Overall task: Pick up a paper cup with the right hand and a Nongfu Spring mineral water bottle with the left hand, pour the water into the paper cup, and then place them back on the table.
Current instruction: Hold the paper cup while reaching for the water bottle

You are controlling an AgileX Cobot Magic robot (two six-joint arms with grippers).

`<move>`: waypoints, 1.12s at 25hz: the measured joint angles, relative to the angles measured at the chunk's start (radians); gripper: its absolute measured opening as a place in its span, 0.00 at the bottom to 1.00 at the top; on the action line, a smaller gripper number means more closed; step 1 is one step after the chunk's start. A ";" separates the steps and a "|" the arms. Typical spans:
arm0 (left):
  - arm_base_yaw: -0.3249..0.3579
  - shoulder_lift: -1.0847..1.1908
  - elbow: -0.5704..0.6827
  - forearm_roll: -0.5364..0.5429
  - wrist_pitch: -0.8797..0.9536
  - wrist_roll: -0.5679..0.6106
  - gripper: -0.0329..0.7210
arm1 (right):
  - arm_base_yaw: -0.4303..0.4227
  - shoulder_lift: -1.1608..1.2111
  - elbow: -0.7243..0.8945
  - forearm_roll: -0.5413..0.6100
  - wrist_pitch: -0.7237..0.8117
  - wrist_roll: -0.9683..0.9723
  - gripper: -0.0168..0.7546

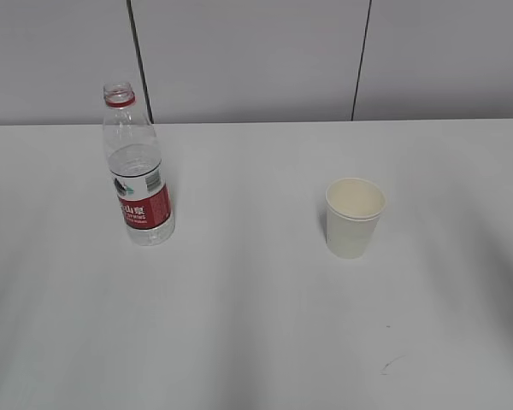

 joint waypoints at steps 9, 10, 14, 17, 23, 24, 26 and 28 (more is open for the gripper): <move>-0.051 0.251 0.047 0.007 -0.187 -0.023 0.66 | 0.000 0.265 0.176 0.054 -0.377 0.108 0.78; -0.071 0.284 0.047 0.013 -0.224 -0.023 0.66 | 0.000 0.289 0.193 0.054 -0.428 0.126 0.78; -0.180 0.440 0.048 0.041 -0.375 -0.024 0.66 | 0.000 0.387 0.228 0.014 -0.541 0.176 0.78; -0.259 0.571 0.048 0.054 -0.510 -0.026 0.66 | 0.000 0.439 0.231 -0.022 -0.593 0.187 0.78; -0.292 0.790 0.048 0.133 -0.738 -0.026 0.66 | 0.000 0.497 0.237 -0.095 -0.648 0.191 0.78; -0.292 0.821 0.048 0.159 -0.762 -0.026 0.66 | 0.000 0.504 0.238 -0.104 -0.648 0.191 0.78; -0.292 0.896 0.047 0.209 -0.808 -0.026 0.66 | 0.000 0.526 0.238 -0.122 -0.661 0.191 0.78; -0.292 0.960 0.043 0.258 -0.868 -0.026 0.66 | 0.000 0.550 0.238 -0.134 -0.697 0.191 0.78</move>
